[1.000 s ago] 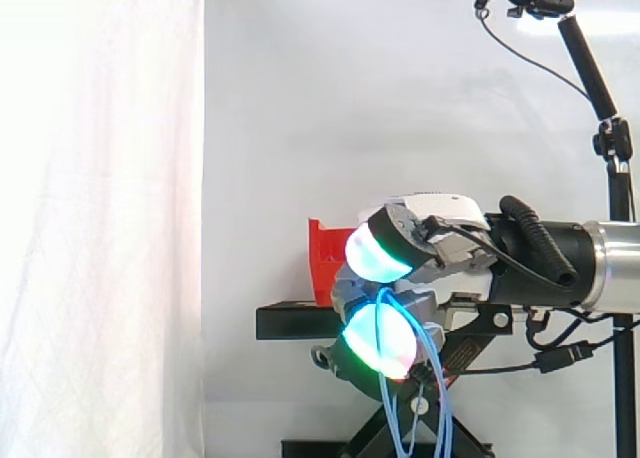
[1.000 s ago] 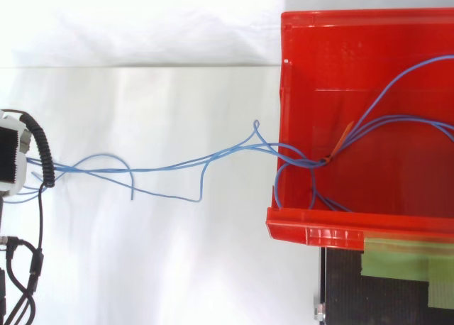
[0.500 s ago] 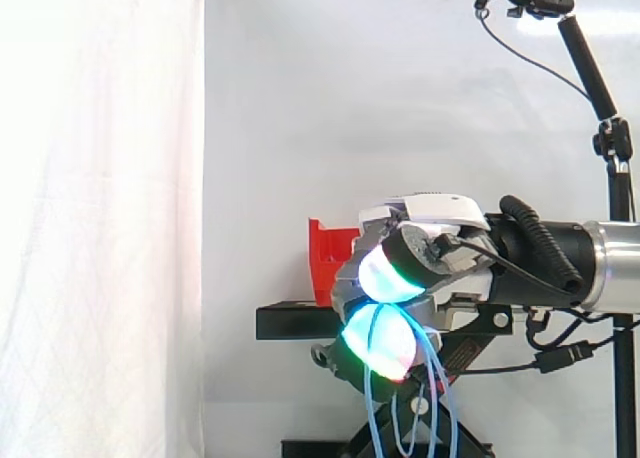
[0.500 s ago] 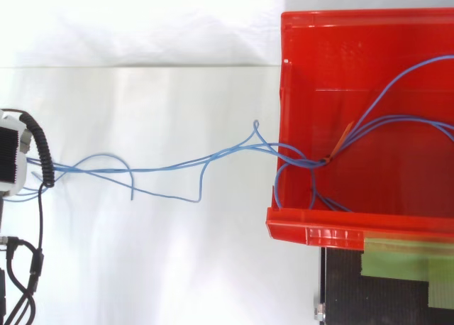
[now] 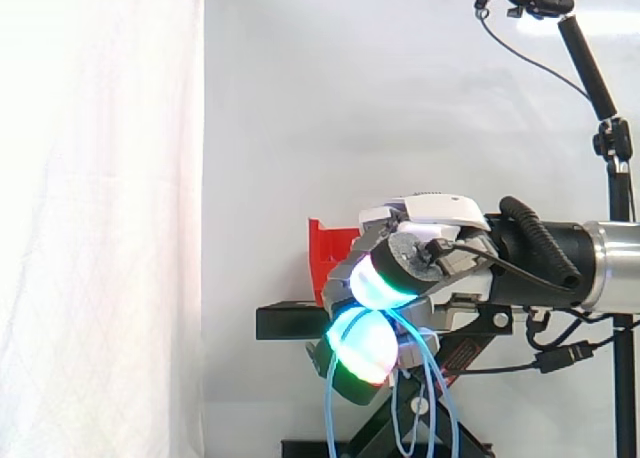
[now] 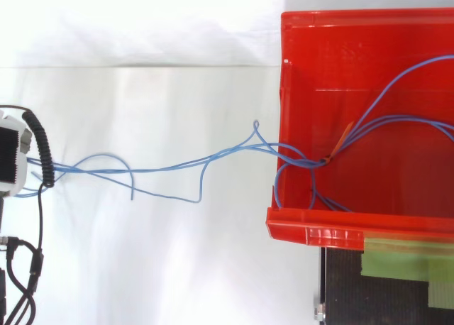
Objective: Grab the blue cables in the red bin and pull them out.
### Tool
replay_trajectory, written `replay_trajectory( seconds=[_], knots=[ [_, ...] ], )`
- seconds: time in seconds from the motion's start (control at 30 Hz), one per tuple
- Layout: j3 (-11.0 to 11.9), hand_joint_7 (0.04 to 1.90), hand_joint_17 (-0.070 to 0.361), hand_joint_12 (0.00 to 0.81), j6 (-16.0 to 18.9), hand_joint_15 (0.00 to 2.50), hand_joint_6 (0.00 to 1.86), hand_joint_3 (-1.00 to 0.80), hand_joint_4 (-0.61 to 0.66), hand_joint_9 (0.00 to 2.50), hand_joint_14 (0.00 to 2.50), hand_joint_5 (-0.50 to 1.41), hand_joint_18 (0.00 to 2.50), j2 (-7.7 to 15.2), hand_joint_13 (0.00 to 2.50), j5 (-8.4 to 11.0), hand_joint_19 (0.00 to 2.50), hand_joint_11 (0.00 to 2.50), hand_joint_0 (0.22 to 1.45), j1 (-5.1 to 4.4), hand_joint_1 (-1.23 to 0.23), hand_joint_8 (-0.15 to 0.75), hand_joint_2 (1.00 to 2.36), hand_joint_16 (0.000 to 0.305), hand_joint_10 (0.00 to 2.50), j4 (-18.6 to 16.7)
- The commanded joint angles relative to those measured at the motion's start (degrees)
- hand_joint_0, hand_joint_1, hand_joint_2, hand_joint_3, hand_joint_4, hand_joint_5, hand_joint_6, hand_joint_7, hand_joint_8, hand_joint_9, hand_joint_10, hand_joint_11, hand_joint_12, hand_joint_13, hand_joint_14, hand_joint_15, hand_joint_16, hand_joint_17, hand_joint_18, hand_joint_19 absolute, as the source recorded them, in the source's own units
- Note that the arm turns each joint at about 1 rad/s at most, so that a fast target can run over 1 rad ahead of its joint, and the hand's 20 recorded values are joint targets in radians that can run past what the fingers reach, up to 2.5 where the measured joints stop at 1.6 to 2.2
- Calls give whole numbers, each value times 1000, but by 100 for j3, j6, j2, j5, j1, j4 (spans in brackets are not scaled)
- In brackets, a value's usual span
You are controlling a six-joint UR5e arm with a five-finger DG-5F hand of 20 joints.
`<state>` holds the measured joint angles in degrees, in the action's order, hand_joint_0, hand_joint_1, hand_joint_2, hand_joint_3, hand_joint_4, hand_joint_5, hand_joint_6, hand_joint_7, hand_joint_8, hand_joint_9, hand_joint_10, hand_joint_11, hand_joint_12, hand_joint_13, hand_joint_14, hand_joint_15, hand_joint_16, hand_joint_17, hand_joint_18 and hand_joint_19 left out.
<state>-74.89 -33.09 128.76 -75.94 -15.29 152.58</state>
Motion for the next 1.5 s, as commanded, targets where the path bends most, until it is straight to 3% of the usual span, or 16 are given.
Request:
replay_trajectory(
  seconds=[0.0, 1.47],
  knots=[
    [1, 752, 98, 318, 0, 1745, 12, -800, 207, 1174, 221, 979, 938, 0, 1372, 0, 1200, 1859, 900, 0, -916, 232, 1008, 43, 705, 0],
    [1, 738, 101, 320, 0, 1695, 13, -929, 210, 1109, 265, 912, 906, 0, 1329, -18, 1191, 1830, 846, -9, -950, 231, 1002, 45, 708, -18]
  ],
)
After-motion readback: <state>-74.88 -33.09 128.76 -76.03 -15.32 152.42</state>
